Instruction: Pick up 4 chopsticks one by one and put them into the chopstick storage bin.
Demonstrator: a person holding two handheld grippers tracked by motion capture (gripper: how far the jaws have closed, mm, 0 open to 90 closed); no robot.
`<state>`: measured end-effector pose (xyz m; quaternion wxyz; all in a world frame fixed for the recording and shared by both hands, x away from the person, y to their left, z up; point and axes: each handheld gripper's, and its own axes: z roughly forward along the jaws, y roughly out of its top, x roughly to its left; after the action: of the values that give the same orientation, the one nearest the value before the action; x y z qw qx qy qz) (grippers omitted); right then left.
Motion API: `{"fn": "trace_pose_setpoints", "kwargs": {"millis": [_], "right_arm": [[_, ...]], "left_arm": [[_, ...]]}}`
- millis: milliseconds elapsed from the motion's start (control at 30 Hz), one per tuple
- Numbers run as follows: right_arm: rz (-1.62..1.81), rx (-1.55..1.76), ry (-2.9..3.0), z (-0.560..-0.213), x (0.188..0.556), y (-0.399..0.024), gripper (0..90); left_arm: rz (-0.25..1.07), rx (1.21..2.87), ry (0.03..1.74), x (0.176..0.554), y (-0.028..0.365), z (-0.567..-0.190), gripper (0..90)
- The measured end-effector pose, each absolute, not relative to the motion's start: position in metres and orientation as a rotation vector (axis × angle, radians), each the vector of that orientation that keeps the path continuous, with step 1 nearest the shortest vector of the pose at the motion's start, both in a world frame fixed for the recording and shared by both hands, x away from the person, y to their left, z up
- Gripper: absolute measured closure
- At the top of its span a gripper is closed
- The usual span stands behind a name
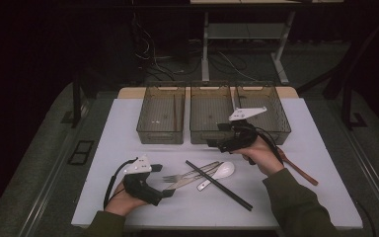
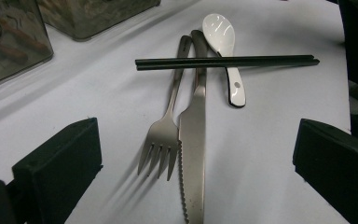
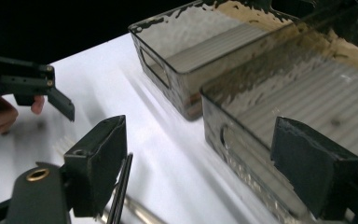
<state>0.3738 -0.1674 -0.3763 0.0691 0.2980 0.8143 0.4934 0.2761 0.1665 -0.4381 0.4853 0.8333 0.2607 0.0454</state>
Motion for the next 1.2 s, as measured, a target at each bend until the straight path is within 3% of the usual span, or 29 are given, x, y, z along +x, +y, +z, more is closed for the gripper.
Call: {"fn": "trace_pose_setpoints", "kwargs": {"millis": [633,1200], "right_arm": [[1.438,0.95,2.419,-0.395,0.332,-0.221,17.0],[1.369,1.002,2.451,-0.411,0.307,-0.241,13.7]], "left_arm": [[0.132,2.038,0.641,0.274,0.168,-0.437,0.3],[0.137,2.036,0.642,0.271,0.172,-0.436,0.3]]}}
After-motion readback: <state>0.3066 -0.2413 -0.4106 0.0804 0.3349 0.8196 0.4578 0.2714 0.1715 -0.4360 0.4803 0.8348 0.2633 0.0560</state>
